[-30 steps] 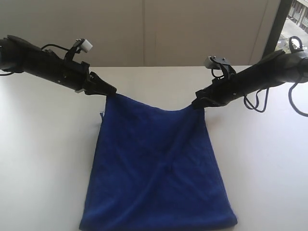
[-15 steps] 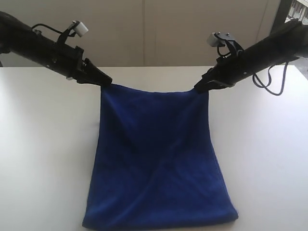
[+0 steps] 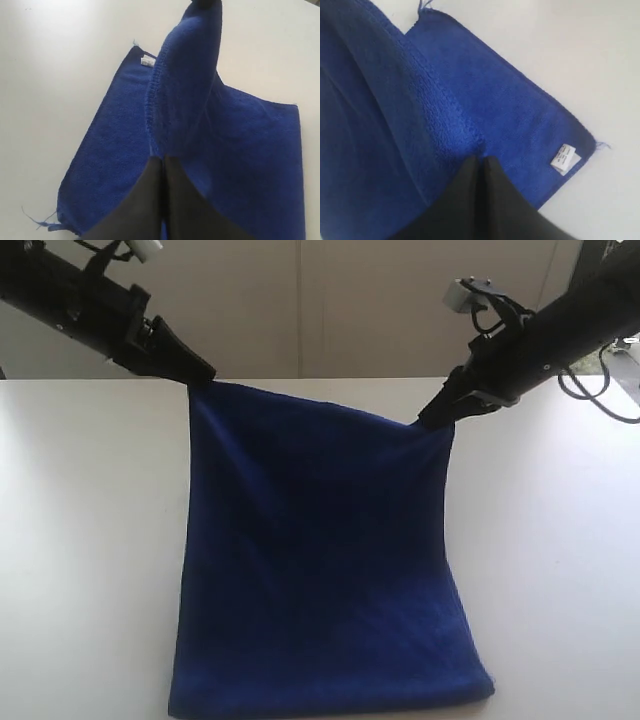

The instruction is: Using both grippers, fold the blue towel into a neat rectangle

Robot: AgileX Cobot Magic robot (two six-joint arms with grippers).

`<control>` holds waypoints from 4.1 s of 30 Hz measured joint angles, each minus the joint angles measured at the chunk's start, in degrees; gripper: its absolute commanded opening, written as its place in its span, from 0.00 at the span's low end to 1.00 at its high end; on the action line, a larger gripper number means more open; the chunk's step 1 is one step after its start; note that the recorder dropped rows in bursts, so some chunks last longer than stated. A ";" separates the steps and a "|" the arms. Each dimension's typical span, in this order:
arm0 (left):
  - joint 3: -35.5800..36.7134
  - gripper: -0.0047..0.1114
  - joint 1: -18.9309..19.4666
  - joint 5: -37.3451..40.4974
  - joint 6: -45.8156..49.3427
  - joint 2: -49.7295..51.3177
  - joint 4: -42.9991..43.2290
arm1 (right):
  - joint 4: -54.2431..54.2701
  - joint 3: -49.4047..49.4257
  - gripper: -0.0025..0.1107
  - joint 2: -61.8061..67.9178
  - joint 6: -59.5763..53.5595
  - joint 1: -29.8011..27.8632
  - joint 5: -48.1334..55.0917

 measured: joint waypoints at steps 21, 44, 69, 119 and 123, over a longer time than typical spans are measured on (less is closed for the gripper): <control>20.86 0.04 0.00 -0.11 0.63 -17.54 1.77 | -0.22 20.70 0.02 -24.03 0.00 0.35 -7.31; 23.58 0.04 -0.27 -25.26 14.73 -4.77 -3.68 | 10.13 21.78 0.02 -6.17 -11.10 2.33 -33.70; 23.58 0.04 -0.56 -39.39 22.35 2.78 -8.86 | 36.29 17.45 0.02 6.44 -37.53 2.72 -35.74; 11.19 0.04 -9.28 -28.96 19.63 16.89 -21.37 | -2.41 17.54 0.02 -1.73 7.66 3.26 -16.25; 10.98 0.04 -9.28 -30.79 19.47 17.94 -20.56 | -3.87 20.63 0.02 -1.73 8.92 6.25 -16.25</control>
